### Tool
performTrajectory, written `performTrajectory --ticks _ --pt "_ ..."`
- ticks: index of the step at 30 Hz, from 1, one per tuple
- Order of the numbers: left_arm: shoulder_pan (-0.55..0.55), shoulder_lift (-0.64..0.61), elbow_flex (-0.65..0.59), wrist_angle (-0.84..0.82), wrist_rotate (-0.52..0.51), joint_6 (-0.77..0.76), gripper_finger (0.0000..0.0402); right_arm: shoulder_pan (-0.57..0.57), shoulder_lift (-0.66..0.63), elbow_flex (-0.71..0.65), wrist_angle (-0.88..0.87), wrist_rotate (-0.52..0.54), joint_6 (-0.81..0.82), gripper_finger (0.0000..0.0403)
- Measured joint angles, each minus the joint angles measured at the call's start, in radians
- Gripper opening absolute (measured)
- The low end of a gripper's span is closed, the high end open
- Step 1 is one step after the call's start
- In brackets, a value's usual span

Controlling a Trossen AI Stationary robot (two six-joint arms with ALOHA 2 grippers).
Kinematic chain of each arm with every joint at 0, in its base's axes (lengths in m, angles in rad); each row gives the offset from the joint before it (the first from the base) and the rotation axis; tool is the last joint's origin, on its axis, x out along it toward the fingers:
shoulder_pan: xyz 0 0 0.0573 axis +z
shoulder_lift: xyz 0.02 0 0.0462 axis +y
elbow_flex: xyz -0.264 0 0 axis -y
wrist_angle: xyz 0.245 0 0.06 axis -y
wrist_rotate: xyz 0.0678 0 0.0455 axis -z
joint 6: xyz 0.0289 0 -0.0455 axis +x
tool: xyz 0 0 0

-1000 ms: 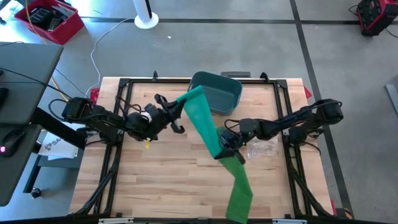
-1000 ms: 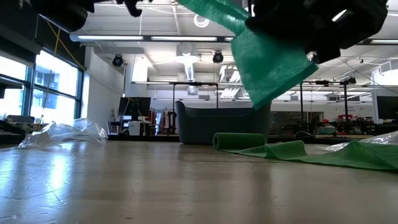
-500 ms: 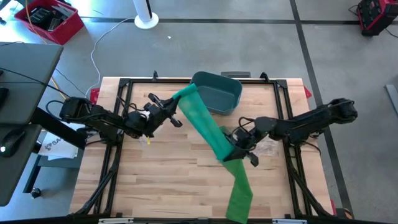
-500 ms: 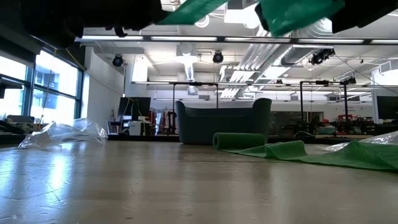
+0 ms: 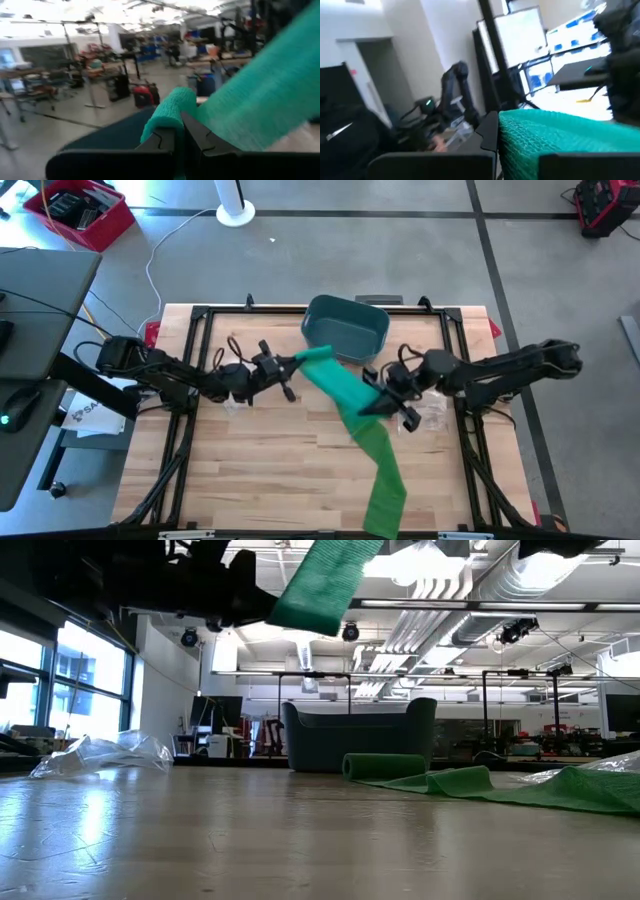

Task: Roll bandage
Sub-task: Roll the light green bandage

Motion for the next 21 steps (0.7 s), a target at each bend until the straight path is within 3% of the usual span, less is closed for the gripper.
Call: performTrajectory --ticks 10,15,21 --pt "-0.049 0.087 0.034 -0.046 0.021 -0.066 0.0000 -0.149 0.000 0.095 -0.008 -0.001 0.008 0.0000" --pt "-0.070 0.193 0.123 -0.047 0.126 -0.067 0.0000 -0.190 0.000 0.096 -0.018 0.025 0.034 0.0000" --pt "-0.098 0.216 0.159 -0.055 0.139 -0.064 0.0000 -0.243 0.000 0.097 -0.033 0.071 0.034 0.0000"
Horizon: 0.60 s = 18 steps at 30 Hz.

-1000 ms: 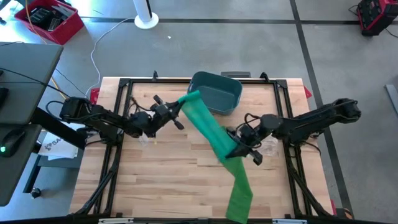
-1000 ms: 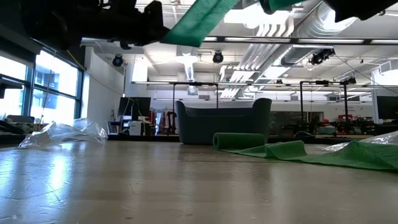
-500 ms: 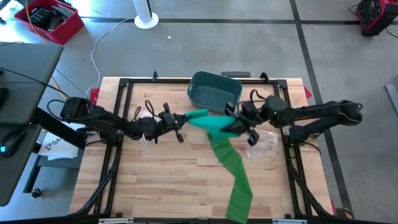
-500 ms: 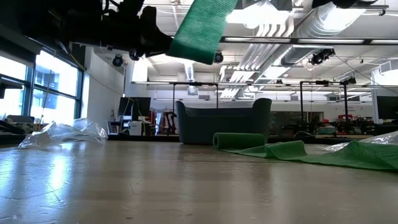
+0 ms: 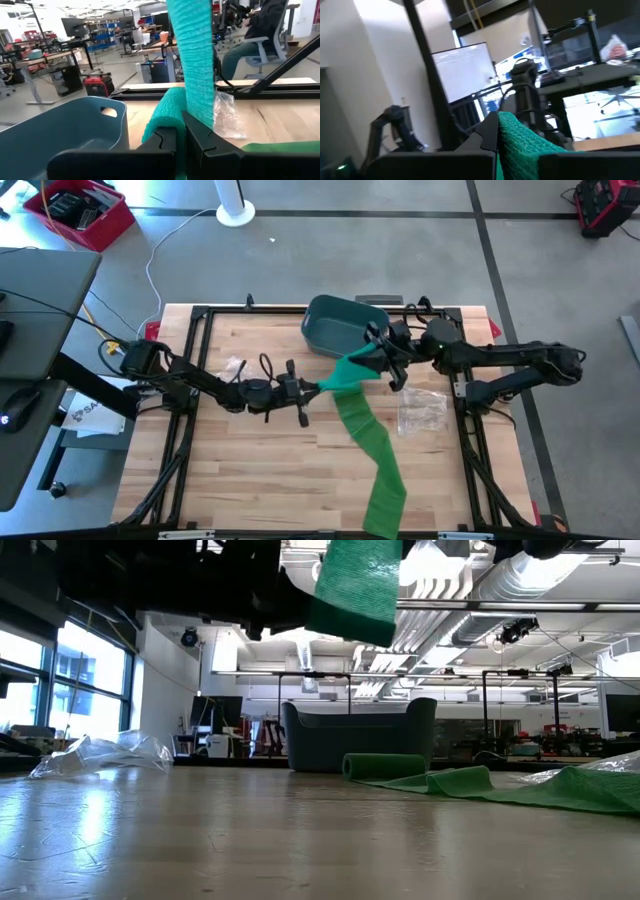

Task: Roll bandage
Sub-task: Roll the light green bandage

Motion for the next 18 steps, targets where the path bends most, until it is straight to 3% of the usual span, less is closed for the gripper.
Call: performTrajectory --ticks 6,12,18 --pt "-0.018 0.000 0.000 0.002 -0.013 0.006 0.0000 -0.038 0.000 0.000 -0.024 0.002 0.000 0.0000" --pt "-0.061 -0.027 -0.002 -0.004 -0.208 0.139 0.0000 -0.021 0.000 0.000 -0.106 -0.012 -0.020 0.0000" --pt "-0.077 -0.144 -0.035 -0.054 -0.252 0.186 0.0000 0.056 0.000 0.000 -0.184 -0.026 -0.077 0.0000"
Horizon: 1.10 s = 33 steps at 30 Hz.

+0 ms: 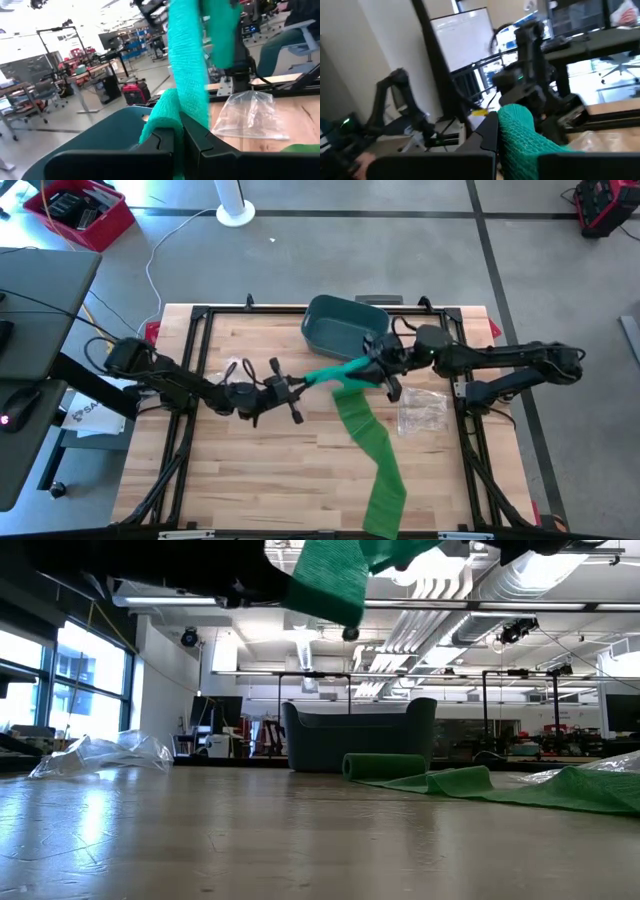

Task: Roll bandage
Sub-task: Roll the light green bandage

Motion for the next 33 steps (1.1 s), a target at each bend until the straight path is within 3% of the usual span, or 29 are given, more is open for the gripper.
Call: performTrajectory --ticks 7,12,19,25,29,33 --pt "0.000 -0.112 -0.090 -0.013 -0.025 -0.020 0.0000 0.070 0.000 0.000 0.062 0.001 0.000 0.0000" --pt "-0.008 -0.118 -0.118 -0.019 -0.016 -0.072 0.0000 0.081 0.000 0.000 0.172 0.001 0.007 0.0000" --pt "-0.061 -0.116 -0.118 -0.024 0.036 -0.117 0.0000 0.062 0.000 0.032 0.173 0.024 -0.002 0.0000" --pt "-0.091 -0.040 -0.076 -0.012 0.063 -0.184 0.0000 0.017 0.000 0.072 0.164 0.036 -0.001 0.0000" --pt "-0.096 0.053 -0.014 -0.008 0.115 -0.214 0.0000 -0.020 0.000 0.077 0.149 0.098 -0.003 0.0000" --pt "-0.095 0.127 0.053 -0.008 0.181 -0.215 0.0000 -0.073 0.000 0.078 0.027 0.200 -0.058 0.0000"
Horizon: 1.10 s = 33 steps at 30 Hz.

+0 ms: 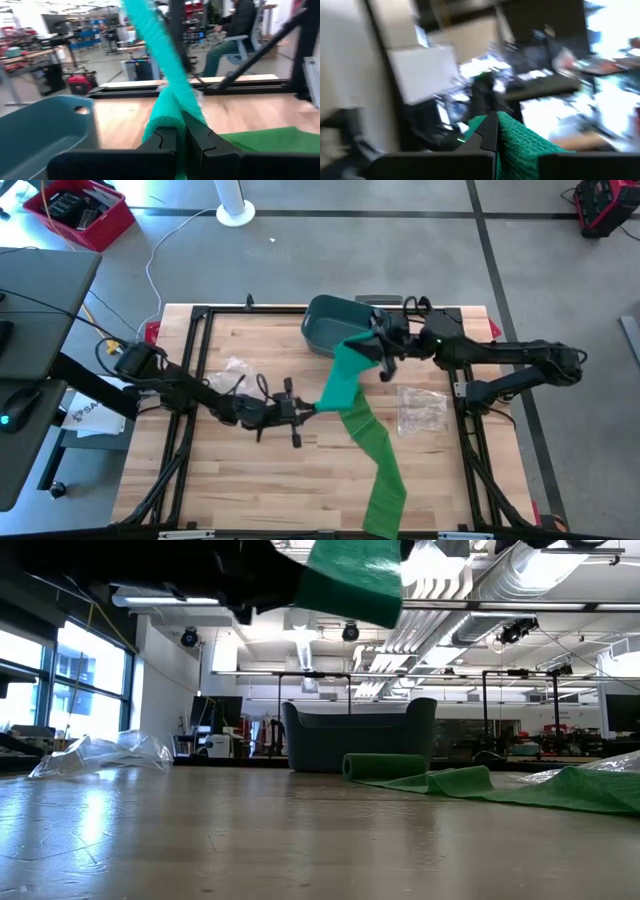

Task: Roll bandage
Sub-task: Roll the light green bandage

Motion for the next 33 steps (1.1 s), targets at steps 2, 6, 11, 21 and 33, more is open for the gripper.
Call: performTrajectory --ticks 2,6,11,21,33 --pt "-0.004 0.012 0.024 0.001 0.024 0.000 0.0000 -0.028 0.004 0.000 -0.065 0.020 -0.016 0.0000" --pt "-0.016 0.013 0.052 0.012 0.039 0.001 0.0000 -0.064 0.039 0.001 -0.143 0.000 -0.012 0.0000" --pt "-0.016 0.013 0.070 0.022 0.149 -0.029 0.0000 -0.063 0.129 0.001 -0.154 -0.028 -0.030 0.0001" --pt "-0.023 0.013 0.082 0.019 0.213 -0.052 0.0000 -0.055 0.305 0.001 -0.190 -0.090 -0.041 0.0101" --pt "-0.027 0.013 0.081 0.008 0.209 -0.073 0.0000 -0.067 0.286 0.001 -0.332 -0.207 -0.071 0.0189"
